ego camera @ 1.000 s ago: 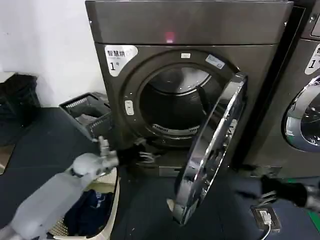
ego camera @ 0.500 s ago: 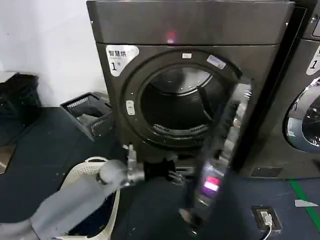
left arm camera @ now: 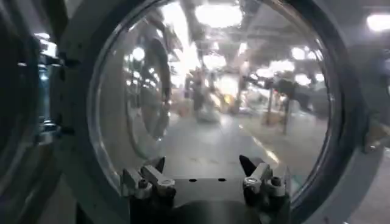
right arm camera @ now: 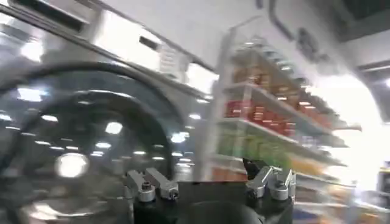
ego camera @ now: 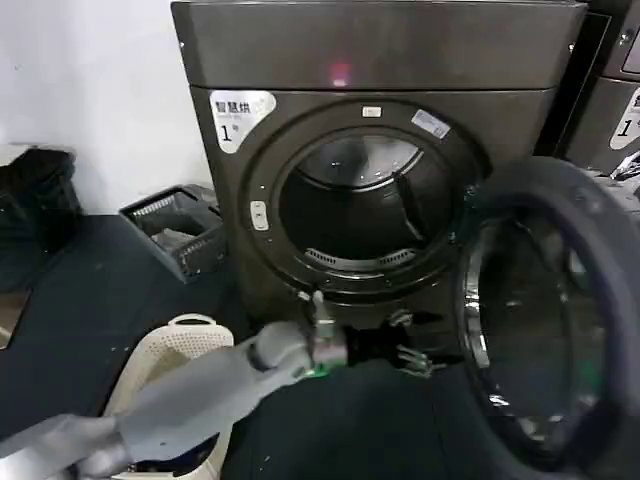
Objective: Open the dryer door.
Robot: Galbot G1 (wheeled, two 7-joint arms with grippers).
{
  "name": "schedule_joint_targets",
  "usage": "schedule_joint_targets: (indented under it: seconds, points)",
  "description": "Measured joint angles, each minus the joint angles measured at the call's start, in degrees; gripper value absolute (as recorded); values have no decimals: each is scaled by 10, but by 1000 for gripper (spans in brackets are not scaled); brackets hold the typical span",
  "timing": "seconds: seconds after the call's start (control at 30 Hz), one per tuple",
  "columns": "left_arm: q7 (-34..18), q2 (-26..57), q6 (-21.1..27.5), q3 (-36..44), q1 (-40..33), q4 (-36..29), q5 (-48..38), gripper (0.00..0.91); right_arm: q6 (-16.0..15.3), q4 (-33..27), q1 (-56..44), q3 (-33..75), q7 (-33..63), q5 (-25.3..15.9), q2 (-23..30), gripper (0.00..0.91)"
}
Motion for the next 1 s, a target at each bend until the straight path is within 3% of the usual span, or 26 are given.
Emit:
schedule_joint_targets:
  seconds: [0.3,0.57,1.0]
  points:
    - [-38,-111,-14,36,-32,82,25,907,-15,-4,-32,90,24,4,-10,907]
    - [-79,-191,-26,36,-37,141,44,907,-13,5,-41,106,23,8,0,907]
    - [-119,-251,-58,15,-49,203,60,907,-9,6,-38,102,21,10,0,907]
